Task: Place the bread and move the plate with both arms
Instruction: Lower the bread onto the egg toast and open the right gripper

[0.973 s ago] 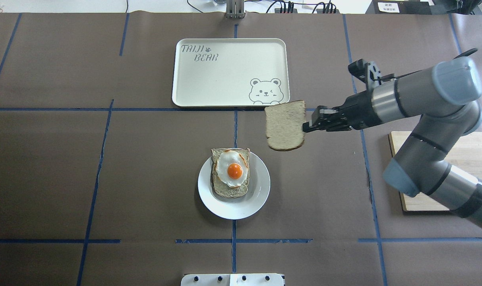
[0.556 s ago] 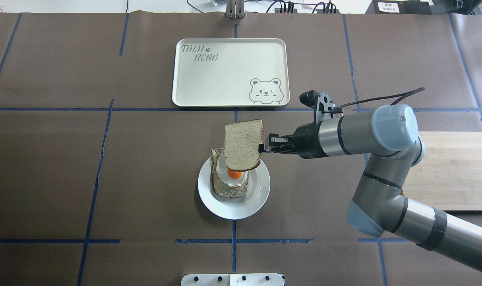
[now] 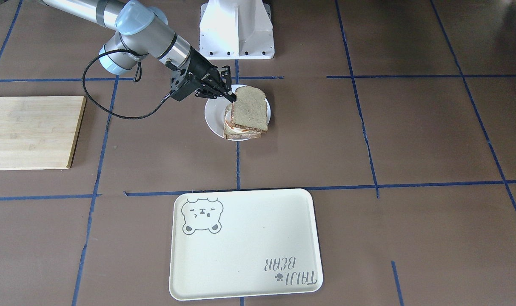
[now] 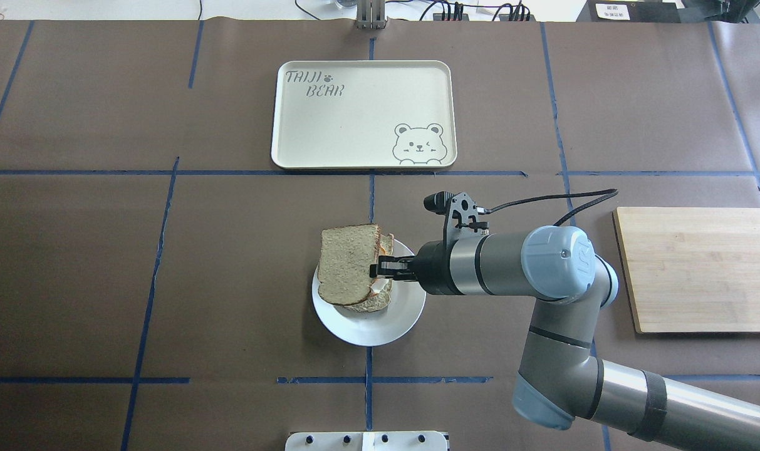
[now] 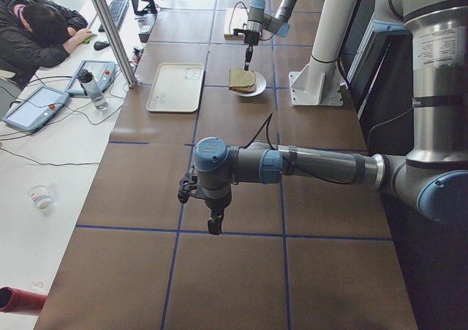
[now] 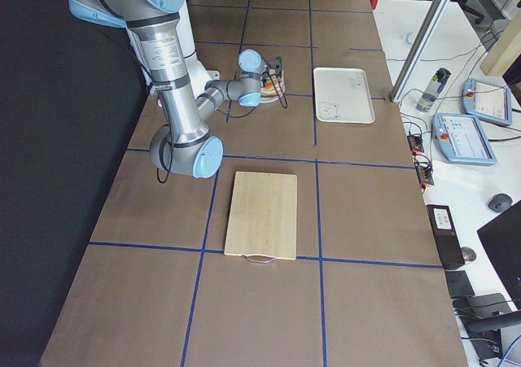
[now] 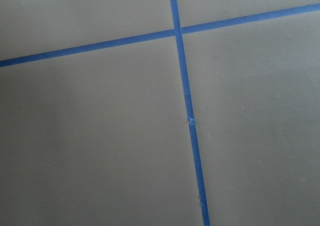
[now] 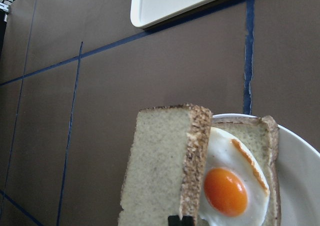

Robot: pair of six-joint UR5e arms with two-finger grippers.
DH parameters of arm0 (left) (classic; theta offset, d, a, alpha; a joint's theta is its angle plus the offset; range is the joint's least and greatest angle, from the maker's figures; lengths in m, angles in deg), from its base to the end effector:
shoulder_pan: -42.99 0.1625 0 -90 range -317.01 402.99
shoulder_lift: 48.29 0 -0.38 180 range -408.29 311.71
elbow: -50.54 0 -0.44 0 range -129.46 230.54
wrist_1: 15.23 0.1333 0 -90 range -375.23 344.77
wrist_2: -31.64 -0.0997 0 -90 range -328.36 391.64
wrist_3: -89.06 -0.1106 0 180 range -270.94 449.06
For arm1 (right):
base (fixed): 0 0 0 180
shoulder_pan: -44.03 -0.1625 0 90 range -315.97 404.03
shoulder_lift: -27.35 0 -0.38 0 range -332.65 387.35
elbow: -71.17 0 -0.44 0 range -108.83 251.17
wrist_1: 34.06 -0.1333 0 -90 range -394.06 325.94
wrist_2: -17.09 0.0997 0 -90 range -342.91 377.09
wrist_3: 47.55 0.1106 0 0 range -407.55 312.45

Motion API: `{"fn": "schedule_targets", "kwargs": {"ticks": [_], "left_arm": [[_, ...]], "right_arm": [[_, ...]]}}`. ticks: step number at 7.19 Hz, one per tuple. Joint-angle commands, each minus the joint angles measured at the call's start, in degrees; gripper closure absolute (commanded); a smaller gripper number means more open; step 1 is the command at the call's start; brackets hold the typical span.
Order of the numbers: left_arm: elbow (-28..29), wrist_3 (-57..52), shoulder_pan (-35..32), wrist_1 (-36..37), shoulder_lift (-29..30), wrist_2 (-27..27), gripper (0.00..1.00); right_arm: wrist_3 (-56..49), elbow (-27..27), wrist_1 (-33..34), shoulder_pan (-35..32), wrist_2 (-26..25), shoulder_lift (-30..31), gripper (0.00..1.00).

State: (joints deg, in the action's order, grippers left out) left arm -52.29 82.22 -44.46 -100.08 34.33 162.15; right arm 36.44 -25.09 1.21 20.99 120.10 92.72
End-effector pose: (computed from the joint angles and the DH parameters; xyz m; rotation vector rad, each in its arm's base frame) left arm -0.0396 -0.4916 0.5811 0.0315 0.7071 0.1588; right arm -0.5567 -0.3545 0.1909 0.1956 -1.4839 0.0699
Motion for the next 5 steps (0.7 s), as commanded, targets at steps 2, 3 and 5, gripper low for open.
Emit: {"fn": "schedule_targets", "kwargs": {"ticks": [2,3,5], "left_arm": [[0.0,0.0,0.1,0.0,0.2,0.0,0.00],[0.0,0.0,0.2,0.0,0.2,0.0,0.00],[0.0,0.1,0.3,0.0,0.3,0.0,0.00]], "right_arm": [[-0.5,1.0,0.1,-0.1,-1.2,0.4,1.00],[-0.5,1.0,0.0,-0.2,-1.2,0.9,1.00],[-0.5,0.7,-0.4,-0.3,-1.5,2.0,0.99]]}}
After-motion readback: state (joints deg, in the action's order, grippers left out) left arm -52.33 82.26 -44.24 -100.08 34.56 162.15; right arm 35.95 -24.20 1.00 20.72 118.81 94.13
